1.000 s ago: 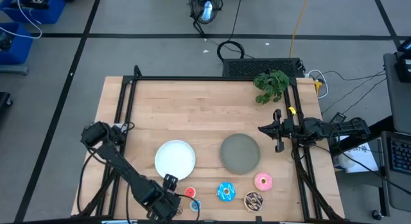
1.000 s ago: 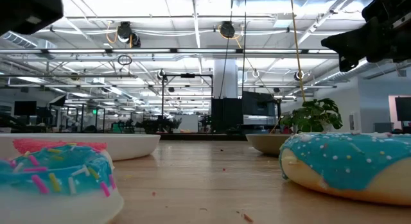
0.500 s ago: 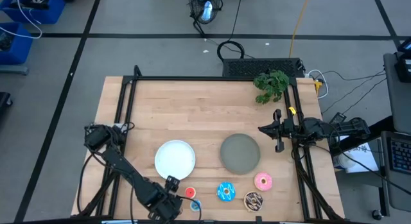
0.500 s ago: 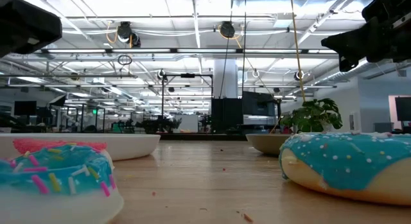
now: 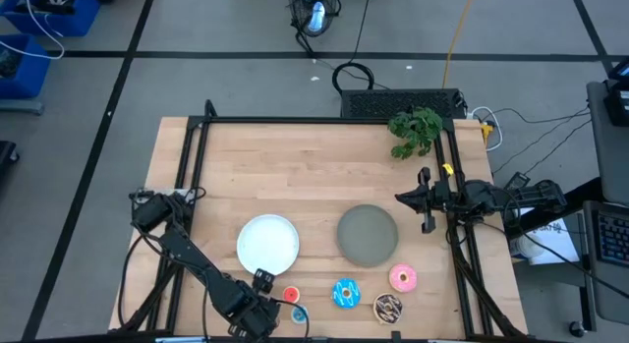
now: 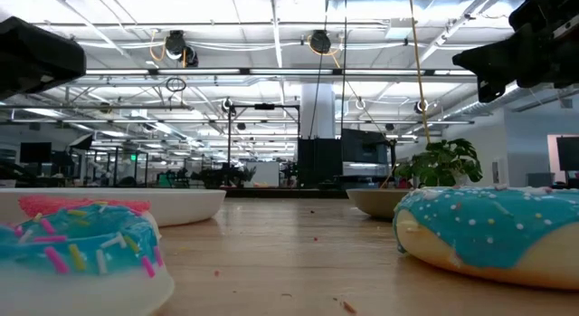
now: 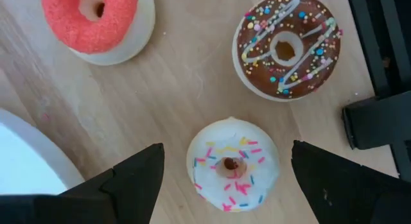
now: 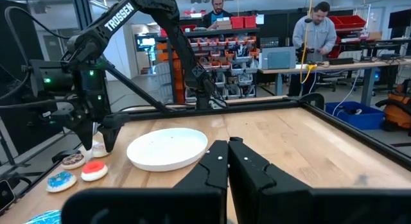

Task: Pick & Place donuts
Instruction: Put the small white donut on the white plate

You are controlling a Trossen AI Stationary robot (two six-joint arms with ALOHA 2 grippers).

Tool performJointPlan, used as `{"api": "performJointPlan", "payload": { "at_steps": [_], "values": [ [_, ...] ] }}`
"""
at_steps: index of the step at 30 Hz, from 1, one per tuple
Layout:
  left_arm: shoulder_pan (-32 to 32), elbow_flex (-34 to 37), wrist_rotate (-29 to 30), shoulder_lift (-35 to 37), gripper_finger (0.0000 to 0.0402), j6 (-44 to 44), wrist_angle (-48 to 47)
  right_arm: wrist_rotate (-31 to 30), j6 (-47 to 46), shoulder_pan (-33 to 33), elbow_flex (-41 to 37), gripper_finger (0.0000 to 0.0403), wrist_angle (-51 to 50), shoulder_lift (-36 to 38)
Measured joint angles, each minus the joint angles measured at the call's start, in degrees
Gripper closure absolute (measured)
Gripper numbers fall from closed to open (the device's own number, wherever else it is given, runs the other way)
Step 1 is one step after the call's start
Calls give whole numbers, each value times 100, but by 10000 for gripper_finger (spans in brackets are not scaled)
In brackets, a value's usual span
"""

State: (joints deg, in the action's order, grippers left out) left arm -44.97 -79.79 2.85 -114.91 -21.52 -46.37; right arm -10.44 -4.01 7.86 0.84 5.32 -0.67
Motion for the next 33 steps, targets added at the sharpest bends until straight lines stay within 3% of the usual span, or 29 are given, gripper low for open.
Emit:
{"api": "performJointPlan", "payload": {
  "at_steps": [18, 33],
  "values": [
    [0, 407, -24, 22, 69, 19, 483, 0, 15, -2, 0, 403, 2, 2],
    [24, 418, 4, 45, 221, -4, 445, 0, 18, -2, 1, 403, 0, 1]
  ]
}}
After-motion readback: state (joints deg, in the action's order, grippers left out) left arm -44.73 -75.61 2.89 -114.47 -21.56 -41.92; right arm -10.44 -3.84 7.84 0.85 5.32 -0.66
